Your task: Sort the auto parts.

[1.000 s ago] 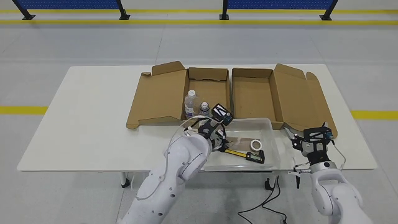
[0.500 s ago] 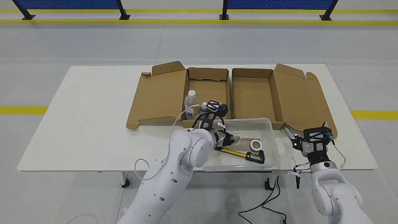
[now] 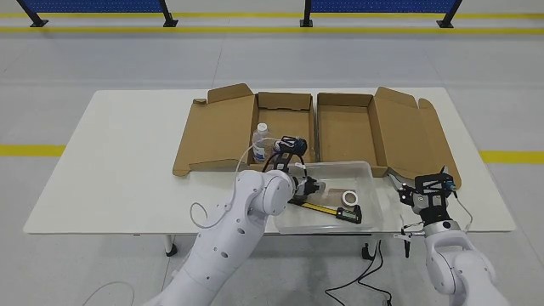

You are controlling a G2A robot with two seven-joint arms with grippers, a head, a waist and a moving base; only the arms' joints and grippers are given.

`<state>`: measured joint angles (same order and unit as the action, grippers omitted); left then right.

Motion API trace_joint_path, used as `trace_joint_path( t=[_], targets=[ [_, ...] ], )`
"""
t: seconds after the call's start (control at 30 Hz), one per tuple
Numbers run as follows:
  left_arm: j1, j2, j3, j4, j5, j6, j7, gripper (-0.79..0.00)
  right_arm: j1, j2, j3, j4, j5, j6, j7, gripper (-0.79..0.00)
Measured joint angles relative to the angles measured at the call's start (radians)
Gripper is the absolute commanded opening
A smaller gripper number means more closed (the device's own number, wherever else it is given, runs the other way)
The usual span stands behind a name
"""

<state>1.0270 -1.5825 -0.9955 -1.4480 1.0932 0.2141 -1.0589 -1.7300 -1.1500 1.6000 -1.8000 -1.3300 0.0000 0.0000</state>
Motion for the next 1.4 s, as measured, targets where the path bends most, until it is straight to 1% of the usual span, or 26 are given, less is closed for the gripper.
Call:
trace_joint_path(
  t=[0.07,0.2,0.4,0.67,1.2,1.4],
  targets=[
    [0.0,0.001,-0.002,0.001,0.002,-0.002,0.001,-0.391,0.0,0.0,0.0,0.0,0.0,0.0,0.0,0.0],
    [0.004,0.005,-0.008,0.003,0.011,-0.005,0.005,-0.477,0.0,0.0,0.0,0.0,0.0,0.0,0.0,0.0],
    [0.007,0.008,-0.009,0.005,0.017,-0.004,0.011,-0.48,0.0,0.0,0.0,0.0,0.0,0.0,0.0,0.0],
    [0.008,0.012,-0.011,0.023,0.037,-0.004,0.022,-0.517,0.0,0.0,0.0,0.0,0.0,0.0,0.0,0.0],
    [0.0,0.012,-0.003,0.078,0.01,0.005,0.02,-0.508,0.0,0.0,0.0,0.0,0.0,0.0,0.0,0.0],
    [-0.01,0.008,0.007,0.107,-0.011,0.006,0.017,-0.486,0.0,0.0,0.0,0.0,0.0,0.0,0.0,0.0]
  ],
)
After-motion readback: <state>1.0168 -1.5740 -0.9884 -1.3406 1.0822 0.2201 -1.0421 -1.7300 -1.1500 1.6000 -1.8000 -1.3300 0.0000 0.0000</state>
